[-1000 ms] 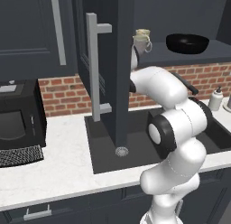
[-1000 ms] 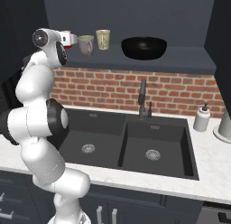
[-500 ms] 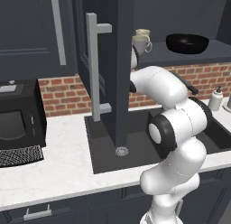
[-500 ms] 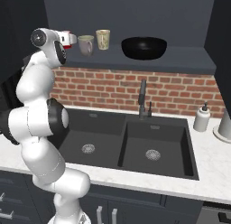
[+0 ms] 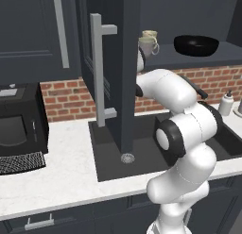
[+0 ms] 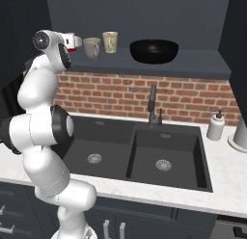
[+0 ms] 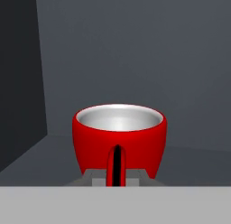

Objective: Gather all objects into one cabinet and sort the glasses and bowls to opposite sides.

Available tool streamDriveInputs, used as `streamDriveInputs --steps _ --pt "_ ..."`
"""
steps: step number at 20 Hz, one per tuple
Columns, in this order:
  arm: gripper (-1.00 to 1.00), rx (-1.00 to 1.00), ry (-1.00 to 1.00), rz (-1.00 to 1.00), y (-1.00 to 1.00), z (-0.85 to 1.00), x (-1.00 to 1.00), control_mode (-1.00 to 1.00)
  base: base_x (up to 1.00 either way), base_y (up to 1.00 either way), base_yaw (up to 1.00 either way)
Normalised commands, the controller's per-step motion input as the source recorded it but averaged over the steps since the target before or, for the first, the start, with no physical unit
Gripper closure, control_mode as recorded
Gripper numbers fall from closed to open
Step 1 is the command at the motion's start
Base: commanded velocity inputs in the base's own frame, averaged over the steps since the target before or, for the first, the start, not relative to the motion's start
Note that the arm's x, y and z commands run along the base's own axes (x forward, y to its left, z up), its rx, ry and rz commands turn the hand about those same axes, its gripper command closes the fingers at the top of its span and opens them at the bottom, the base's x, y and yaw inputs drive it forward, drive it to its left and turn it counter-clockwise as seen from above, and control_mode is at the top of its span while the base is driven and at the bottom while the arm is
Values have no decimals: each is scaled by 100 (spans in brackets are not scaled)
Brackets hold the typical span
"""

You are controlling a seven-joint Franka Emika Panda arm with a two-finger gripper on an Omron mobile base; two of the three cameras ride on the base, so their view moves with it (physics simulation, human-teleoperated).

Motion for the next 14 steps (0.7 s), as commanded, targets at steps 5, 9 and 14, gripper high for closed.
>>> streamDriveInputs --steps 5,9,14 --pt "100 0 0 0 0 0 0 -100 0 0 0" --pt "-100 0 0 0 0 0 0 -100 0 0 0" --pt "-100 0 0 0 0 0 0 -100 0 0 0"
